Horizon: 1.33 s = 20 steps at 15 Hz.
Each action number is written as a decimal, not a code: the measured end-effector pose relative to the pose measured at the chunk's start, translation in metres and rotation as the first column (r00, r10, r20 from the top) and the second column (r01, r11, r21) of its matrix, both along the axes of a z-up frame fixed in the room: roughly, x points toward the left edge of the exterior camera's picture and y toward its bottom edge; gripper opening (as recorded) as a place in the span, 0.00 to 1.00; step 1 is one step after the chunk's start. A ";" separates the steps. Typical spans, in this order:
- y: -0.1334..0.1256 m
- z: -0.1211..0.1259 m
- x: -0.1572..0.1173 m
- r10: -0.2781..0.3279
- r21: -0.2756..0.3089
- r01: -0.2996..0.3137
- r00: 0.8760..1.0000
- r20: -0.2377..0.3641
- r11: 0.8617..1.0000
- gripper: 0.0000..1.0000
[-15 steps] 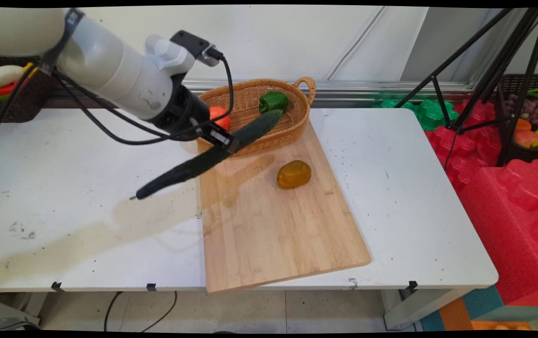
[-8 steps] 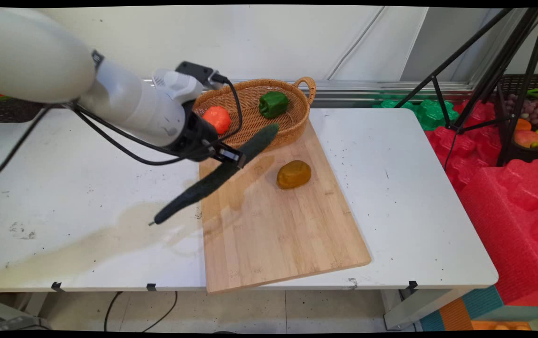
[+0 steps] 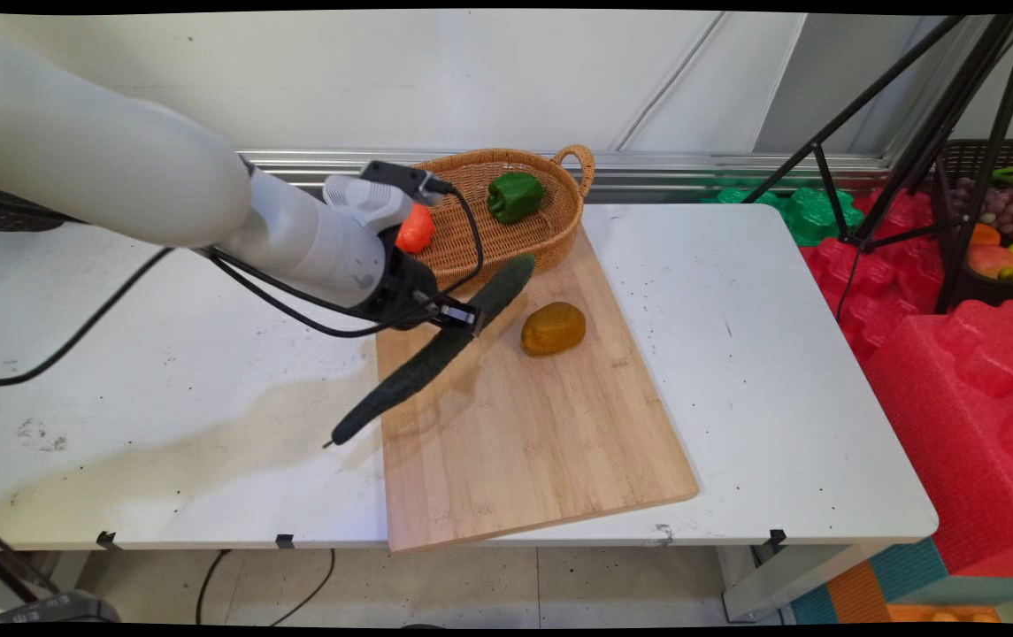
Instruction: Place the picked object on the cutting board
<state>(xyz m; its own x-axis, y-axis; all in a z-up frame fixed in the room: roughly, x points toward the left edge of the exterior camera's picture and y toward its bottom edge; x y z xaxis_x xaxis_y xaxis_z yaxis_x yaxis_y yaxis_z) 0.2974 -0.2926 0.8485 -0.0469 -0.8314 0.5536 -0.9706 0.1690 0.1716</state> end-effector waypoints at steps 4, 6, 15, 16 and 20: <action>-0.009 -0.019 -0.006 0.026 0.007 -0.026 1.000 -0.014 1.000 0.00; -0.012 -0.026 -0.008 0.037 0.010 -0.036 0.999 -0.018 0.999 0.00; -0.020 -0.049 -0.013 0.059 0.019 -0.059 0.998 -0.018 0.998 0.00; -0.020 -0.050 -0.014 0.060 0.020 -0.060 0.998 -0.017 0.998 0.00; -0.020 -0.056 -0.016 0.059 0.022 -0.059 0.998 -0.014 0.998 1.00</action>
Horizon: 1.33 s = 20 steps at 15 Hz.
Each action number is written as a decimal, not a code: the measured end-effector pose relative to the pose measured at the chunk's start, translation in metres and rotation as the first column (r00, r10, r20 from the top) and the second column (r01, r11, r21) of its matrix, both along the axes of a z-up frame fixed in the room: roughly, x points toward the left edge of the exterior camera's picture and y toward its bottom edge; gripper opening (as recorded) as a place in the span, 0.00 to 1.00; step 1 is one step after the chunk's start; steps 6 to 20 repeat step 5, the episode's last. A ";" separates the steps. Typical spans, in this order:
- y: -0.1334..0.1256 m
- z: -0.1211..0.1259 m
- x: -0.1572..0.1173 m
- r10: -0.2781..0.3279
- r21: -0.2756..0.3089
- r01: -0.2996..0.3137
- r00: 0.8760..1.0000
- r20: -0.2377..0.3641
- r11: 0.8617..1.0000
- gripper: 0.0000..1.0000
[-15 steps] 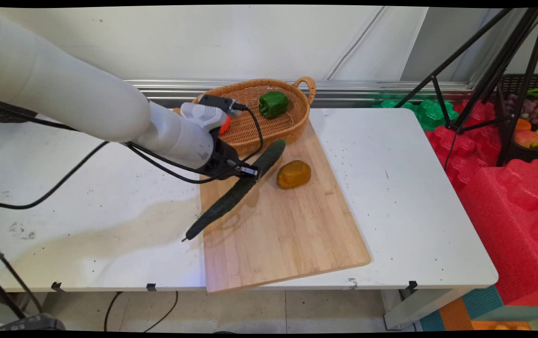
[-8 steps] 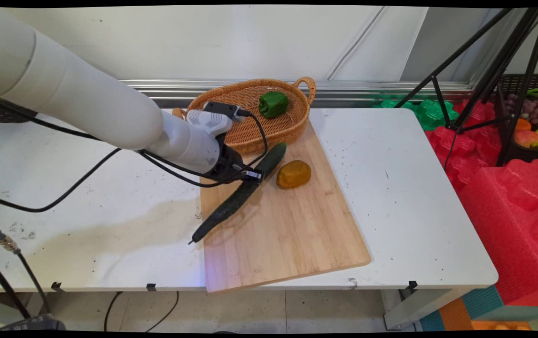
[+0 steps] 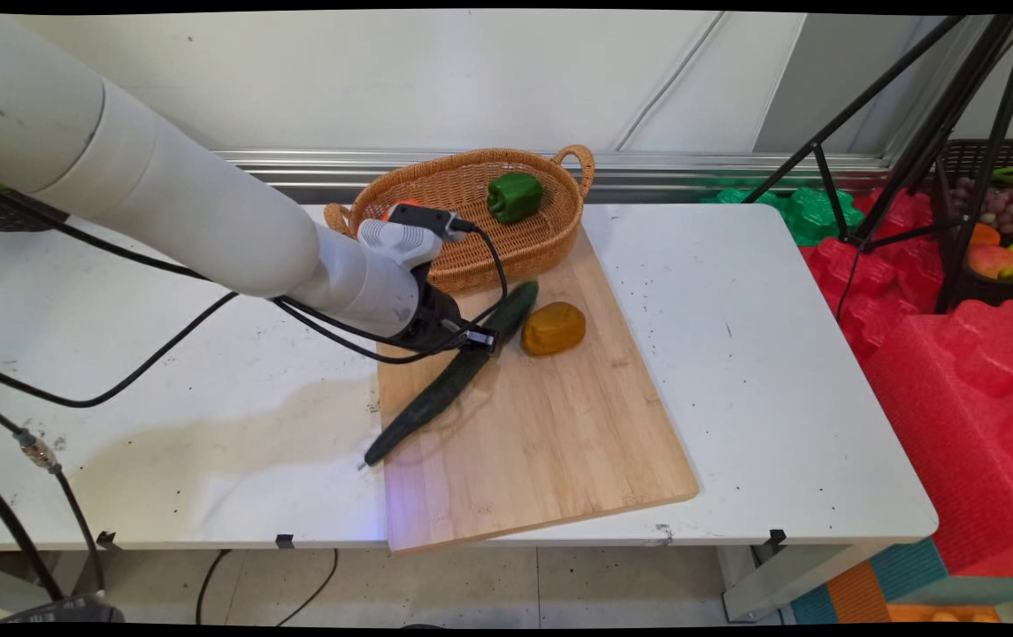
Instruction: Place the picked object on the cutting board
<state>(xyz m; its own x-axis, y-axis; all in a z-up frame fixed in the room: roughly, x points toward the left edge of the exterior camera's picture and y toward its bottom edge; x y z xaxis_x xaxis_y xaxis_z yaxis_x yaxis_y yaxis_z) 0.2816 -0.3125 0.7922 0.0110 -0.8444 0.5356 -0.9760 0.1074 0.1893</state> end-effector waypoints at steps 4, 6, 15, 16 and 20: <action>0.001 -0.001 -0.001 -0.006 -0.003 0.006 1.000 0.005 1.000 1.00; 0.002 -0.001 -0.001 -0.009 -0.004 0.010 1.000 0.008 1.000 1.00; 0.002 -0.001 -0.001 -0.009 -0.004 0.010 1.000 0.008 1.000 1.00; 0.002 -0.001 -0.001 -0.009 -0.004 0.010 1.000 0.008 1.000 1.00; 0.002 -0.001 -0.001 -0.009 -0.004 0.010 1.000 0.008 1.000 1.00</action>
